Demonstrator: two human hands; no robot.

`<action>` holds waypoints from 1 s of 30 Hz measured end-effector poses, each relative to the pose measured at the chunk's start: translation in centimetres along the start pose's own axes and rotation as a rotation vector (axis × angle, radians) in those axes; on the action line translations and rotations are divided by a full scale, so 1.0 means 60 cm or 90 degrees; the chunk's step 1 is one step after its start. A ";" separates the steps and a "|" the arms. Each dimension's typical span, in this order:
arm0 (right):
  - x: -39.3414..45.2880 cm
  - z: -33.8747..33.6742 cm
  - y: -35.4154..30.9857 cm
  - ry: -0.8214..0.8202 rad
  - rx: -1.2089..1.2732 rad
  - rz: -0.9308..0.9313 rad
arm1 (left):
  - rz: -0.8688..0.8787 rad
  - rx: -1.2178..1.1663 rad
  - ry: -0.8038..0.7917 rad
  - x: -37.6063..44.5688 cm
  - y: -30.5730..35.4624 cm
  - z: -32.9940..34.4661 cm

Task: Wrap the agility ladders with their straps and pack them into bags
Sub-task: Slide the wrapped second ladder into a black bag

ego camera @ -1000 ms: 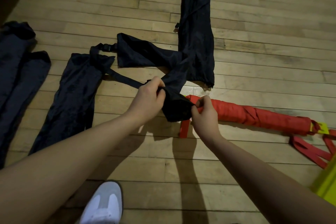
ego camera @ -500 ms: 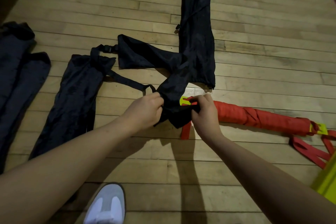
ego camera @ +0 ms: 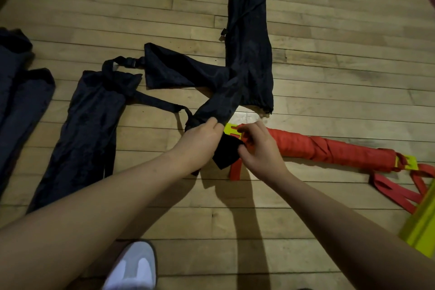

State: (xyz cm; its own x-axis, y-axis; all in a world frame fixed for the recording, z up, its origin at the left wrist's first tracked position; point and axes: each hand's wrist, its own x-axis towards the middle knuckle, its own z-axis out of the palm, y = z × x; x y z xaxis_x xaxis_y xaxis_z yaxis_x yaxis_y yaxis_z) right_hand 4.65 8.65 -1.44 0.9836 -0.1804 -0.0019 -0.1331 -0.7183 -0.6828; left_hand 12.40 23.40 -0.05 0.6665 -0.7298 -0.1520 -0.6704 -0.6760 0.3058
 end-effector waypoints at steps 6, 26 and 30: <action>-0.005 -0.005 0.043 -0.132 -0.216 -0.047 | 0.079 -0.008 -0.054 -0.006 -0.037 0.008; 0.063 -0.024 0.075 -0.278 -0.552 -0.091 | 0.164 -0.018 0.046 0.003 -0.036 0.044; 0.056 -0.038 0.060 -0.268 -0.577 -0.096 | 0.167 -0.017 0.074 -0.004 -0.028 0.038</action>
State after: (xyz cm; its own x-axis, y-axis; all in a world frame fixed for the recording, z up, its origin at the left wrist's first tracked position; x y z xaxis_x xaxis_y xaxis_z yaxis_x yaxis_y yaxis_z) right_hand 7.21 3.90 -2.25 0.9373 0.0811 -0.3390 0.1266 -0.9853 0.1145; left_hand 12.61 24.45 -2.69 0.5049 -0.8621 0.0434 -0.8171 -0.4612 0.3459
